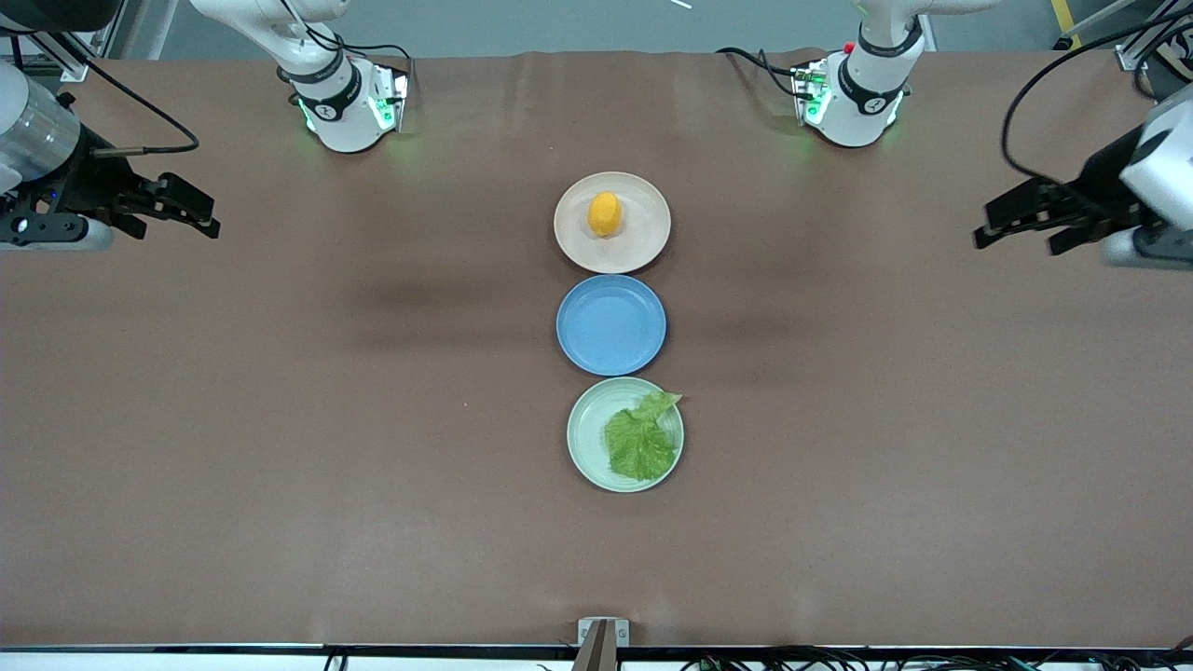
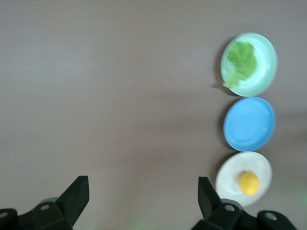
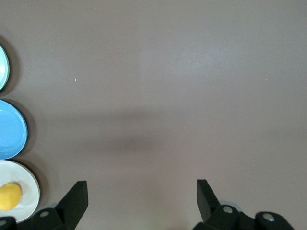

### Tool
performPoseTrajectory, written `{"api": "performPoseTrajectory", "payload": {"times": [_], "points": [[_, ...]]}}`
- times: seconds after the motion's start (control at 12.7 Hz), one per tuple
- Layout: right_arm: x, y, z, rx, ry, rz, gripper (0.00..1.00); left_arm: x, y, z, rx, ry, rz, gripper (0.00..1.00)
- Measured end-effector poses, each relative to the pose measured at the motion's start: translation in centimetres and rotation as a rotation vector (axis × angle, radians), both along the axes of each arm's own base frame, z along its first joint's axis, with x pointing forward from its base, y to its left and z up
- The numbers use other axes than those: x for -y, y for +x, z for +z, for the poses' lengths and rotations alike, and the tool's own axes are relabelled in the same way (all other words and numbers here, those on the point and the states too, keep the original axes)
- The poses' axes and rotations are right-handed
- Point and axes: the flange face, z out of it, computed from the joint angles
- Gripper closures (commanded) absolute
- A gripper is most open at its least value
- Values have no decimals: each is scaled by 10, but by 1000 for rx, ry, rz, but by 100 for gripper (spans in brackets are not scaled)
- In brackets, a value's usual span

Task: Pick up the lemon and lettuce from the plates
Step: 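Move the left gripper out from rest toward the green plate, then lower the left gripper onto the lettuce while the right gripper reaches out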

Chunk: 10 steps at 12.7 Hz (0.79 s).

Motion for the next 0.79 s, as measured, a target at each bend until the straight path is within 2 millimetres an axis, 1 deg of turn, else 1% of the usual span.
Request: {"api": "performPoseTrajectory", "payload": {"times": [0.08,0.24,0.39,0.55,0.63,0.79], "points": [[0,0,0,-1,1,0,0,25,9,-21,-21,-6,-9,0],[0,1,0,-1,1,0,0,82,24,-64,-53,4,14,0],[0,2,-3,-5,1,0,0,141,34,-108,-59,15,72,0],[0,6,-7,-11,1,0,0,198,41,-159,-45,18,133,0],[0,7,-8,-13,1,-1,0,218,44,-186,-33,16,166,0],[1,11,-8,-12,1,-1,0,247,54,-235,6,1,257,0]]}}
